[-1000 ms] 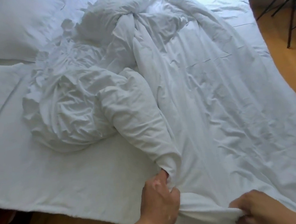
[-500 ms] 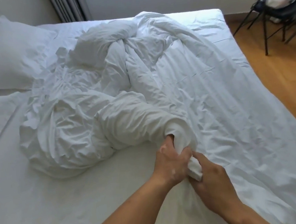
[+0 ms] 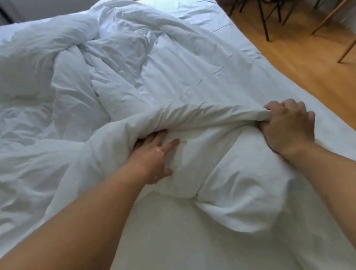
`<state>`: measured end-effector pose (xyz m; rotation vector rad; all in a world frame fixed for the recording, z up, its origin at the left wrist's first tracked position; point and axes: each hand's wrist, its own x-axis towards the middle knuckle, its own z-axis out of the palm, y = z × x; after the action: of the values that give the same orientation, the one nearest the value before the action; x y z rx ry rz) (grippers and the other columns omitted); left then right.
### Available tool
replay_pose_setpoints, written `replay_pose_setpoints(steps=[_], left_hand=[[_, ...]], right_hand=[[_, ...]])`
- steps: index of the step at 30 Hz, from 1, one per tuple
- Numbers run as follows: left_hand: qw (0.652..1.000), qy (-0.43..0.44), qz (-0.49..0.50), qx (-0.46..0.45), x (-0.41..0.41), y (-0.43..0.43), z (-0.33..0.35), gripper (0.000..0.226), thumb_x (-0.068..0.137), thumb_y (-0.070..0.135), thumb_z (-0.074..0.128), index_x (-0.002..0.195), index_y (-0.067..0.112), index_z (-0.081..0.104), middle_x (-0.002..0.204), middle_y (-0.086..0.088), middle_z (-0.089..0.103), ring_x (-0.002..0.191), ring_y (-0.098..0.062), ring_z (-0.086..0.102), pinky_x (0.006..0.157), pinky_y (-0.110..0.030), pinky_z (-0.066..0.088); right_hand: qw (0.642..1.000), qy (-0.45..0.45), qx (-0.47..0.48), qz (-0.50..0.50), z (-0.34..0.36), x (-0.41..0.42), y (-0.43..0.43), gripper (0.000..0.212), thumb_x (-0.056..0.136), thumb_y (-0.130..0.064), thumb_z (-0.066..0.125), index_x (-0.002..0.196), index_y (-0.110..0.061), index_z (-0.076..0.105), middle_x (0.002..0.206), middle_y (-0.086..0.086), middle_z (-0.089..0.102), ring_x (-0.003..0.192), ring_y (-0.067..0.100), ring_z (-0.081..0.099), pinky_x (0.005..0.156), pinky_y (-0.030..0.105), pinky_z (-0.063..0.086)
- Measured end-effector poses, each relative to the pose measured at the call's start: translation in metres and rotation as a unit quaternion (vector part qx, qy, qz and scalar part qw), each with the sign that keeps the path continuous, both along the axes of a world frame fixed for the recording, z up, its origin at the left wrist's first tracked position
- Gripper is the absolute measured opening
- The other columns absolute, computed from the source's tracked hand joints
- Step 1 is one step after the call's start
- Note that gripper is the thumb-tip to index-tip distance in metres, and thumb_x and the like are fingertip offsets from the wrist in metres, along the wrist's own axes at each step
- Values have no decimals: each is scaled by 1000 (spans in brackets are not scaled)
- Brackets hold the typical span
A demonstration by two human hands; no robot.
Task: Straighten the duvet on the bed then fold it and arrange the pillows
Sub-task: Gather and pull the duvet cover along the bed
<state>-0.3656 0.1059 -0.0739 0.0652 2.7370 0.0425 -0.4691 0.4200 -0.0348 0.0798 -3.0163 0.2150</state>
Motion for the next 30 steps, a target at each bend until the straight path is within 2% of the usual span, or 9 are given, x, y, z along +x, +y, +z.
replay_pose_setpoints(steps=[5,8,11,13,16,19,24,27,30], left_hand=[[999,-38,-9,-14,-28,-2,-57,91,88,66,56,157,48,-1,169,2,-10,155,-27,-2,125,-50,3],[1000,-24,3,3,-30,-3,-56,86,87,62,59,157,47,11,168,0,1,154,-29,7,124,-51,9],[974,207,-36,87,-5,8,-35,49,79,34,70,127,29,61,133,-10,51,119,-36,51,99,-52,46],[943,278,-85,160,25,18,-37,38,71,21,72,108,21,66,107,-9,58,91,-34,58,75,-46,54],[988,67,-61,123,55,30,-52,78,77,41,72,147,36,36,148,-3,37,131,-29,44,103,-44,47],[997,-1,-25,69,50,30,-75,94,87,47,68,159,38,9,167,3,5,153,-21,12,121,-41,26],[986,105,27,123,39,41,-105,40,94,26,56,134,31,62,128,-2,63,119,-29,59,93,-39,52],[975,133,56,168,45,41,-96,32,94,22,55,119,33,72,109,-1,72,103,-29,66,81,-32,50],[968,124,78,203,55,25,-77,23,96,28,58,111,31,75,112,2,73,106,-24,65,77,-27,40]], right_hand=[[992,-103,-61,-34,-58,16,-14,39,94,-20,56,132,-21,50,122,16,53,99,40,58,77,39,41],[975,-131,-176,-48,-51,32,-15,49,93,-26,59,140,-20,46,131,15,57,116,38,56,93,42,44],[980,4,-195,51,-19,77,-23,46,86,-32,67,128,-16,58,124,8,58,114,30,56,100,39,43],[974,-5,-169,151,-17,123,-32,53,76,-46,70,120,-19,63,122,5,59,112,27,57,99,38,45],[969,-109,-11,221,-48,166,-40,91,56,-64,71,137,-25,56,142,10,49,129,34,50,103,55,44],[964,-171,63,193,-78,149,-38,111,54,-52,81,152,-32,34,147,4,42,135,30,44,103,56,41],[971,-196,-46,133,-101,117,-29,55,79,-32,65,133,-38,56,125,-6,65,112,24,64,92,48,48],[961,-207,-150,102,-90,120,-21,32,82,-22,62,107,-37,73,101,-6,75,93,21,69,79,35,50],[952,-228,-177,98,-78,125,-8,36,82,-13,66,81,-50,66,68,-14,66,72,16,62,61,21,43]])
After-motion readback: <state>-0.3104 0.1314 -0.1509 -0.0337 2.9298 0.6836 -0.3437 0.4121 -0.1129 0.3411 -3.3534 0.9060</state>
